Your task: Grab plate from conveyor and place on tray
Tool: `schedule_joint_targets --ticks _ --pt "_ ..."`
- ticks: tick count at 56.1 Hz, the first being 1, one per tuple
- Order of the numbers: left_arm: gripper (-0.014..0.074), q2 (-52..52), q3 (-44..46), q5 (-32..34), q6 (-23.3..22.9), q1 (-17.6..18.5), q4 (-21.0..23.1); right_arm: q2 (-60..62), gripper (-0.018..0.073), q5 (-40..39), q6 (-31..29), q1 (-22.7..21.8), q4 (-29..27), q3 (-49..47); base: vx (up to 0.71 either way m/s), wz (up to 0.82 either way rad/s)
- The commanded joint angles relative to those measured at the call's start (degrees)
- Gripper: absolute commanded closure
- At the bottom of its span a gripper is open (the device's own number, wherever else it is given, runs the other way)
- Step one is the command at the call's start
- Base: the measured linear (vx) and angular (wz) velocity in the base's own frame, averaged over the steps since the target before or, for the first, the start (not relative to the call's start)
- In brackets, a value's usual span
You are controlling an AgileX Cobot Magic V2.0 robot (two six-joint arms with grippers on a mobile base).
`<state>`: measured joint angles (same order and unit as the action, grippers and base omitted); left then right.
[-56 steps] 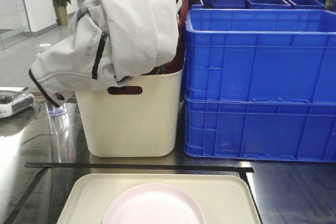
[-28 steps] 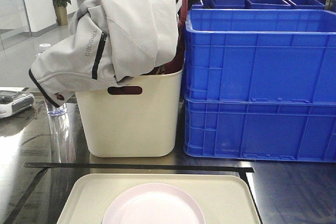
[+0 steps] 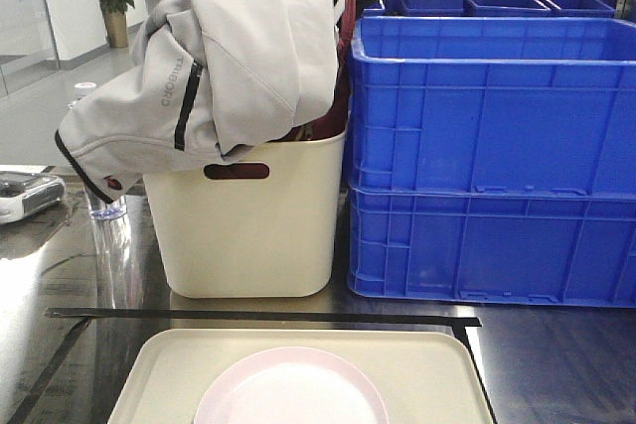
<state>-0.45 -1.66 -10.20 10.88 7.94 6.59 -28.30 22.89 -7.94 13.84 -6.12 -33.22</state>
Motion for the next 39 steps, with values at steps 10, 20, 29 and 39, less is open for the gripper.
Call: schedule_joint_targets --ticks 10,20,29,39 --pt "0.0594 -1.0 -1.3 4.2 -0.9 -0.1 -0.2 -0.1 0.0568 -3.9 -0.1 -0.3 -0.1 -1.5 0.0 0.0" --pt "0.0594 -1.0 -1.3 4.2 -0.9 -0.1 -0.2 -0.1 0.0568 -3.8 -0.1 -0.3 -0.1 -1.5 0.0 0.0" --pt "0.0594 -1.0 -1.3 4.2 -0.9 -0.1 -0.2 -0.1 0.0568 -3.8 -0.1 -0.3 -0.1 -1.5 0.0 0.0" --pt "0.0594 -1.0 -1.3 4.2 -0.9 -0.1 -0.2 -0.1 0.0568 -3.8 -0.1 -0.3 -0.1 -1.5 0.0 0.0"
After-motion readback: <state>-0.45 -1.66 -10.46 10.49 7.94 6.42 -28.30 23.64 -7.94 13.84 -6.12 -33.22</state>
